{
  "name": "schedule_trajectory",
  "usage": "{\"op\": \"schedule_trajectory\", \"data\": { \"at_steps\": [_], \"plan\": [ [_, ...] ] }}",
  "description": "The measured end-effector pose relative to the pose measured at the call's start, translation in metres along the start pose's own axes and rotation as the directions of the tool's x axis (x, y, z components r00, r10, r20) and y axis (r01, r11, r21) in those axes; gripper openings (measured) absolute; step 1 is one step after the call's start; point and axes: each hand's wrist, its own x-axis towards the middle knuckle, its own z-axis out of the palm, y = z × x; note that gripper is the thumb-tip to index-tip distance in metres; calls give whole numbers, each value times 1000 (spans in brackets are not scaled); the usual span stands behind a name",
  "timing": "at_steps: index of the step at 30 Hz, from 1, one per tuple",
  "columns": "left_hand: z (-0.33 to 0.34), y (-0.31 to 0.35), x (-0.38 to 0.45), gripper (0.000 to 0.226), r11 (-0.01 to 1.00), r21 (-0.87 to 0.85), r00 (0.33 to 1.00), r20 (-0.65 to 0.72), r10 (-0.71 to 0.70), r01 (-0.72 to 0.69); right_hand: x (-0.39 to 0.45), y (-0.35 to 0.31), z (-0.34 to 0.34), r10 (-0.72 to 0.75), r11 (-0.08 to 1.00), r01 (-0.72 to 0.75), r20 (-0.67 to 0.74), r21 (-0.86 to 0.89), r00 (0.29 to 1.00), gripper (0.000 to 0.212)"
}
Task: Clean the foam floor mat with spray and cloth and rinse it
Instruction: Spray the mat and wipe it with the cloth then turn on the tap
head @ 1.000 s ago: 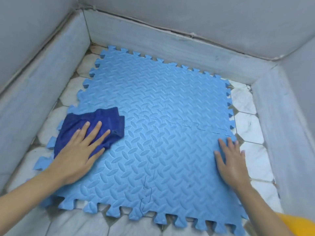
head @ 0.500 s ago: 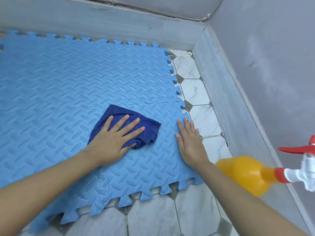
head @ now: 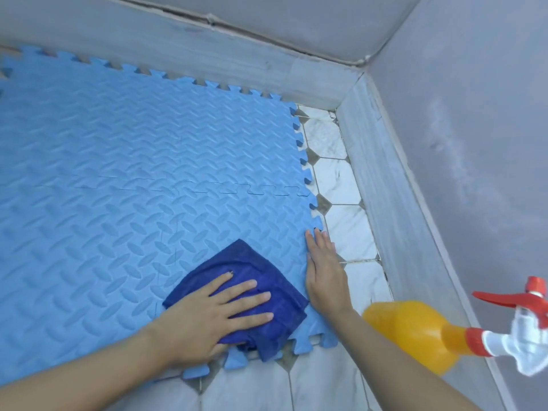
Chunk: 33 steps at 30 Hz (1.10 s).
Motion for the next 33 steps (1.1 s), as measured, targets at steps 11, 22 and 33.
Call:
{"op": "schedule_trajectory", "data": {
  "at_steps": [11,22,33],
  "plan": [
    [-29,-131,-40,83,653,-109,661,161,-733,750,7,4,-4,-5,998,10,-92,59,996,40],
    [-1,5,27,53,995,-65,997,11,-75,76,34,0,-11,146,989,-145,-207,22,967,38],
    [-17,-173,-24,62,631,-116,636,6,-772,767,32,16,-2,10,988,-39,-185,-152,983,48]
  ]
}}
